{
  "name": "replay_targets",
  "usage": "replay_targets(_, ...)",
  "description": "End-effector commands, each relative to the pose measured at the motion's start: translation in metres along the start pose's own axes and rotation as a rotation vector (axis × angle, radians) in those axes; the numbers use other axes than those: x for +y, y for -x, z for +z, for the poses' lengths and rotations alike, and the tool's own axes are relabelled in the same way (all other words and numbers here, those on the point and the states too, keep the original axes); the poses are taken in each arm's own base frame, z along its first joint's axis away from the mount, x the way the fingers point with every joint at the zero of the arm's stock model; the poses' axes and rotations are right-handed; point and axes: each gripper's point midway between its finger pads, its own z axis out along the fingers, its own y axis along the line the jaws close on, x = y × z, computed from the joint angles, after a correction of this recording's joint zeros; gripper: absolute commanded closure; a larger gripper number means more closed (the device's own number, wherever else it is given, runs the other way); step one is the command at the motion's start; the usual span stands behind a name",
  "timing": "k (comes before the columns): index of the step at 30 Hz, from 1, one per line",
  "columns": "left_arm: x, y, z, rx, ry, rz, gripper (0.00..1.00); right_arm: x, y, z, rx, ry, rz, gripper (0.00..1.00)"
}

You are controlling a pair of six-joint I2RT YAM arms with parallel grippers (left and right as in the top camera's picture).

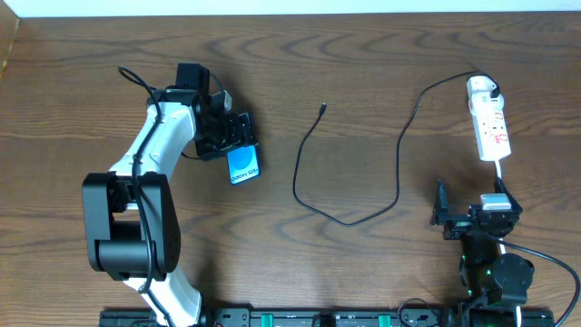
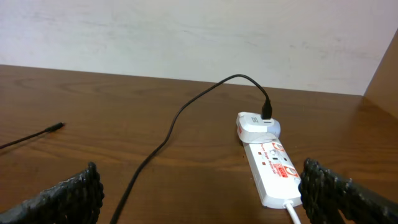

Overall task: Plug charger to phone and switch on socket
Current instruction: 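Carry the upright phone right toward the table center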

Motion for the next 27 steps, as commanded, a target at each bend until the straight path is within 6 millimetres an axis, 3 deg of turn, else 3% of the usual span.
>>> replay_targets(1, -0.017, -0.001, -0.009, 0.0, -0.081, -0.024, 0.27, 0.001, 0.0, 0.0, 0.0, 0.002, 0.012, 0.01)
replay_targets(20, -0.039, -0.007, -0.012, 0.054, -0.208, -0.172, 0.27, 0.001, 0.0, 0.0, 0.0, 0.002, 0.012, 0.01)
replay_targets(27, -0.041, -0.008, -0.013, 0.074, -0.213, -0.32, 0.27, 0.001, 0.0, 0.0, 0.0, 0.002, 0.012, 0.01)
